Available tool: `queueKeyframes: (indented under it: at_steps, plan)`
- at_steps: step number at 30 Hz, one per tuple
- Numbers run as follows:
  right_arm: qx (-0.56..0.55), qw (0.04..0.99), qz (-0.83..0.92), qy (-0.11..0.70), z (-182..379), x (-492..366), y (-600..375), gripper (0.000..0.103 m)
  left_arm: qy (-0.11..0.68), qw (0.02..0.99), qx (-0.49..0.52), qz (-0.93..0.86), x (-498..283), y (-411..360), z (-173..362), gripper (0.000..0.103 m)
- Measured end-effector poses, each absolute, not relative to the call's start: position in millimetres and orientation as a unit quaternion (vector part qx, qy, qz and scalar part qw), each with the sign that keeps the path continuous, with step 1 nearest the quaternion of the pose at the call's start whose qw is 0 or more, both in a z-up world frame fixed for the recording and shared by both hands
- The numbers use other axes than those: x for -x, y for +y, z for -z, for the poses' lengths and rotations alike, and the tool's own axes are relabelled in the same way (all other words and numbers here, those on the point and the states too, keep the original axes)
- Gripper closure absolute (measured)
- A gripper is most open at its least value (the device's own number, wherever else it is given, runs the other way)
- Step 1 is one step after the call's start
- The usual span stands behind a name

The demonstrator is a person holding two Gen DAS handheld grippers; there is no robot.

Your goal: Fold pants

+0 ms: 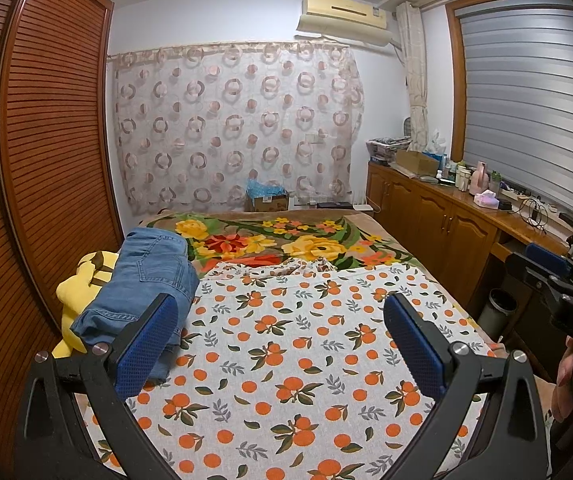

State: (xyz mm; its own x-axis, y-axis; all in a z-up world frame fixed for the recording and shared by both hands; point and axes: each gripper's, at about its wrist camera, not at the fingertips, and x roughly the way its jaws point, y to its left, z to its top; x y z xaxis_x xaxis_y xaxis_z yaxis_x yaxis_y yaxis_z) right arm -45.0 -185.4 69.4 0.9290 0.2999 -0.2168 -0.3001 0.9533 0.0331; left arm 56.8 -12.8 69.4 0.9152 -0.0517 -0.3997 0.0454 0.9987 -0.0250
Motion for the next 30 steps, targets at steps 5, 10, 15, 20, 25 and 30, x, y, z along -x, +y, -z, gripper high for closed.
queueKeyframes:
  at_steps: [5, 10, 15, 20, 25, 30]
  plan:
    - [0.000, 0.982, -0.154, 0.110, -69.6, 44.5, -186.3, 0.031, 0.204, 0.979, 0.008, 0.025, -56.6, -12.6, -68.8, 0.000]
    - [0.000, 0.982, -0.154, 0.110, -69.7, 43.7, -187.5, 0.031, 0.204, 0.979, 0.008, 0.025, -56.6, -13.2, -69.4, 0.000]
    - [-0.001, 0.982, -0.154, 0.110, -69.8, 42.7, -189.1, 0.031, 0.204, 0.979, 0.008, 0.025, -56.5, -13.3, -69.1, 0.000]
    - [-0.001, 0.982, -0.155, 0.110, -69.4, 42.3, -189.4, 0.031, 0.204, 0.979, 0.008, 0.025, -56.5, -13.5, -69.2, 0.000]
    - [-0.001, 0.982, -0.155, 0.111, -69.3, 41.7, -189.6, 0.031, 0.203, 0.979, 0.008, 0.026, -55.6, -11.9, -67.5, 0.000]
    - [-0.001, 0.982, -0.156, 0.110, -69.7, 41.6, -189.6, 0.031, 0.203, 0.979, 0.008, 0.026, -55.4, -10.5, -66.5, 0.000]
